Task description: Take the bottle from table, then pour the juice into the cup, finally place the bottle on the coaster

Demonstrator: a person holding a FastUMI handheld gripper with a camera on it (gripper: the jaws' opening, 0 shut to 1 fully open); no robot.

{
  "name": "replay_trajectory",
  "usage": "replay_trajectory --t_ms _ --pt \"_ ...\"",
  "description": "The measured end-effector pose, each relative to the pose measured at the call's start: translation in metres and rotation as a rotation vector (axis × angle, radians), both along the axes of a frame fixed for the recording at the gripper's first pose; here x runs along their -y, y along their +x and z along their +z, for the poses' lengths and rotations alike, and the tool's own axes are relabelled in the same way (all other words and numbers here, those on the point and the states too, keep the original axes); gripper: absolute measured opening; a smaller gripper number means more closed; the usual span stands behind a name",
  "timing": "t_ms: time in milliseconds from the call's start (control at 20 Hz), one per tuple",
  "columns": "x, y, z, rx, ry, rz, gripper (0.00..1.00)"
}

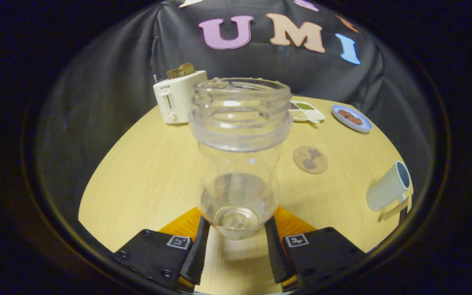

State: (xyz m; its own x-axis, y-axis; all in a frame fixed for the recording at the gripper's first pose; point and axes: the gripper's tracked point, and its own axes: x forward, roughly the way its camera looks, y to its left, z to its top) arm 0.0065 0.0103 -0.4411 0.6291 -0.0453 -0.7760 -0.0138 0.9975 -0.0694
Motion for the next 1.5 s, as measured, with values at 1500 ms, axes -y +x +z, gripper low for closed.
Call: replay_trajectory --t_ms 1500 --pt "0.136 0.103 0.142 0.482 0.989 -0.678 0.68"
